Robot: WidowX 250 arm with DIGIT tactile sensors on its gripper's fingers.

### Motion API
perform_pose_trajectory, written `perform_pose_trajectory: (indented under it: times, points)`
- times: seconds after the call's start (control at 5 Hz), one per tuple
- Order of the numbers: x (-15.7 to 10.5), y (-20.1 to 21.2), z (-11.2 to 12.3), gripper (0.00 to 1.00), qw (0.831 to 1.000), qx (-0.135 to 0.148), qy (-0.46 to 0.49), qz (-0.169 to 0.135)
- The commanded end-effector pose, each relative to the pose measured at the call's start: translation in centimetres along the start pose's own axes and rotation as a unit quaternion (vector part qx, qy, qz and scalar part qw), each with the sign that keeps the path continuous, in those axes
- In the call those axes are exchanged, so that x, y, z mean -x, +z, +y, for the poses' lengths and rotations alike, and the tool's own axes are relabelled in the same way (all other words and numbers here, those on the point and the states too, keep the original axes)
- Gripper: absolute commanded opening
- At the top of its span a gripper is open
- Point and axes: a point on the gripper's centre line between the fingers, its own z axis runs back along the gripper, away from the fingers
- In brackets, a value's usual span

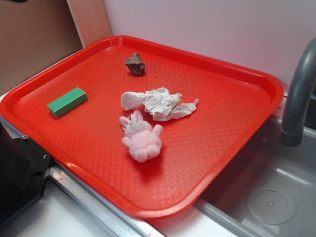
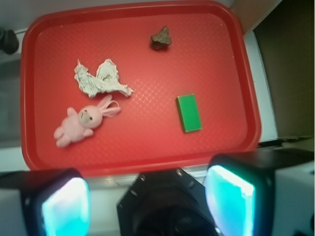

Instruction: Grab the rock.

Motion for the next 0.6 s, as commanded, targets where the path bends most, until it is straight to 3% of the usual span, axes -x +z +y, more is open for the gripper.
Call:
perform_pose_trajectory:
  times: [0.0,0.4]
  points:
    - [-6.7,-4.5,1.1,1.00,0.987,-0.028,0.147,-0.052]
    - [-10.0,-8.8,2.9,1.00,0.965,-0.013,0.243,-0.101]
